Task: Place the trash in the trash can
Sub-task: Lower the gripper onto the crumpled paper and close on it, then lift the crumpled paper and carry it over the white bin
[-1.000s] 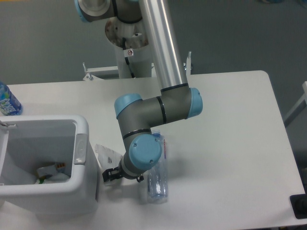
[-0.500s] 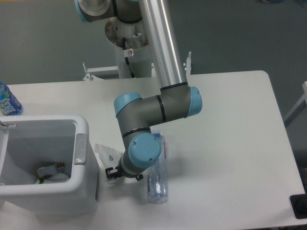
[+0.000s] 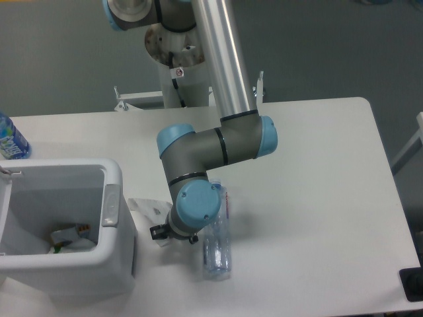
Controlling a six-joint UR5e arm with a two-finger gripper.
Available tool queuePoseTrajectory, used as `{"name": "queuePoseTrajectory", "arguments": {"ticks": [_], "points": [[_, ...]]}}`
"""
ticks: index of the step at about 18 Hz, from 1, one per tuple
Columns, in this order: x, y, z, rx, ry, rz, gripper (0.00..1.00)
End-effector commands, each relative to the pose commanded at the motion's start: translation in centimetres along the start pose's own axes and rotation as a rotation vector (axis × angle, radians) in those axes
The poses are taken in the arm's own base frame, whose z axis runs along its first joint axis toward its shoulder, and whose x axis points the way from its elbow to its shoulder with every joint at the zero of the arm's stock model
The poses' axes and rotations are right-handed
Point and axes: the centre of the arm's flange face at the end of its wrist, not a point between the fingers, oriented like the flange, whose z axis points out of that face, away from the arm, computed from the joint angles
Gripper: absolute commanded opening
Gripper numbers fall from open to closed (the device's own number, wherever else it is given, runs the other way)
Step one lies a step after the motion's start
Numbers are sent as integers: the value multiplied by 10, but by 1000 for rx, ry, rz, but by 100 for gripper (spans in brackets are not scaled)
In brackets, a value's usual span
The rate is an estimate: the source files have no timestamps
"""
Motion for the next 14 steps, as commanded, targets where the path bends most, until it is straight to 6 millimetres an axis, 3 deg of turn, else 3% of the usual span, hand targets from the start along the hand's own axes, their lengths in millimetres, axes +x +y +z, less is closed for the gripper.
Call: {"name": "queuePoseTrajectory", "arguments": {"ticks": [6,8,9,12,14], "points": [[-1,6,-15,20,-3,51,0],[-4,7,-38,58,2,74,0],[-11,9,-61,100,4,82,0],[-11,16,-159,276,13,171,0],[-19,14,-210,375,45,182,0]]}}
